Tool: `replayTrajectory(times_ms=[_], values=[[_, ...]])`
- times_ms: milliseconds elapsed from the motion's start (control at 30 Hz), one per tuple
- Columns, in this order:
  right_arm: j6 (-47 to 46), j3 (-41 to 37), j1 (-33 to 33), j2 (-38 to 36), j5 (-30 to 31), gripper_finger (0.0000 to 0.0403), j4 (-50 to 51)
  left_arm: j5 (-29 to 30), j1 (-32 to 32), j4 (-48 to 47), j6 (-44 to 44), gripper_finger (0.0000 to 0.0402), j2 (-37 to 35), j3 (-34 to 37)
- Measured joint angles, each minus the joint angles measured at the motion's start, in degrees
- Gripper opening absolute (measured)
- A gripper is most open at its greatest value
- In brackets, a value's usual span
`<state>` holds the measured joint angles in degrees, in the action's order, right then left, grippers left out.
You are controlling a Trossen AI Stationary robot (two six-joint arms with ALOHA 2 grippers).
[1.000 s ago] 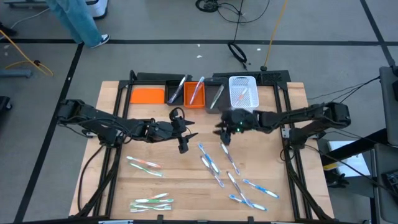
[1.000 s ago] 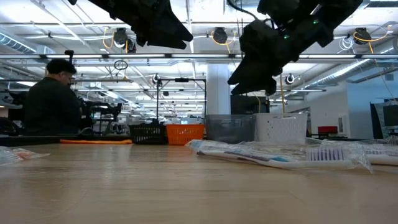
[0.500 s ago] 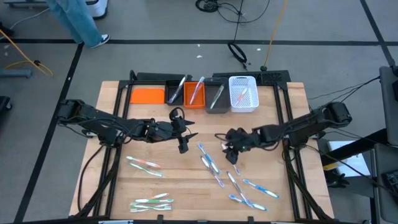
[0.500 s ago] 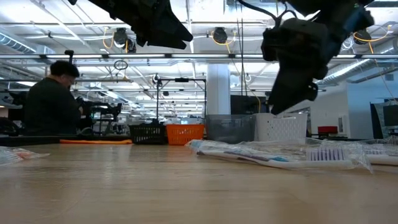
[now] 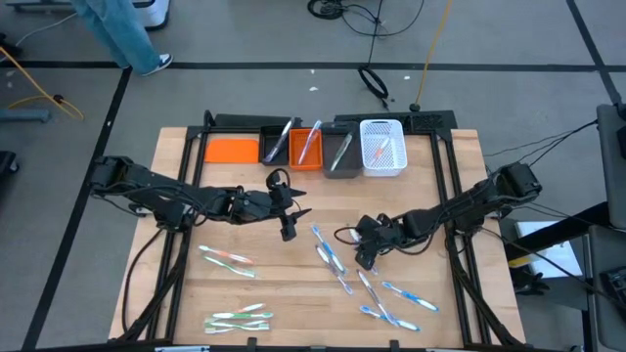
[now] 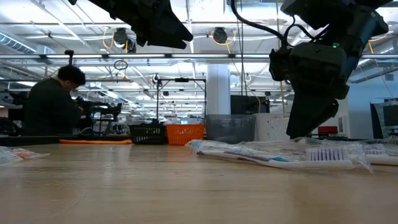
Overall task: Pick & Place Toothbrushes
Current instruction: Put the purple toothbrush into the black bin
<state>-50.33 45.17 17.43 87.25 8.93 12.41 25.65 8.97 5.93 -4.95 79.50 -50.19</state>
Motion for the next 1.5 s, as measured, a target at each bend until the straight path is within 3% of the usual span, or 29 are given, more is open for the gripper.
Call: replayTrajectory(times_ms=[467,867,1000,1200,1500], values=[[-2.28,0.07,1.84,0.81,1.89,0.0173,1.70,0.00,0.00,-0.03,0.07,0.0230,0.00,0.00],[-5.00,0.34,1.86,7.59,3.95,0.0169,2.06,0.00,0.00,0.00,0.20,0.0230,0.00,0.00],[-6.01,0.28,1.84,7.35,4.10,0.0129,2.38,0.00,0.00,0.01,0.15,0.0230,0.00,0.00],[-5.98,0.09,1.75,5.99,4.07,0.0016,3.24,0.00,0.00,0.01,0.11,0.0230,0.00,0.00],[-4.31,-0.15,1.81,3.24,5.47,0.0007,0.36,0.00,0.00,-0.12,-0.02,0.0230,0.00,0.00]])
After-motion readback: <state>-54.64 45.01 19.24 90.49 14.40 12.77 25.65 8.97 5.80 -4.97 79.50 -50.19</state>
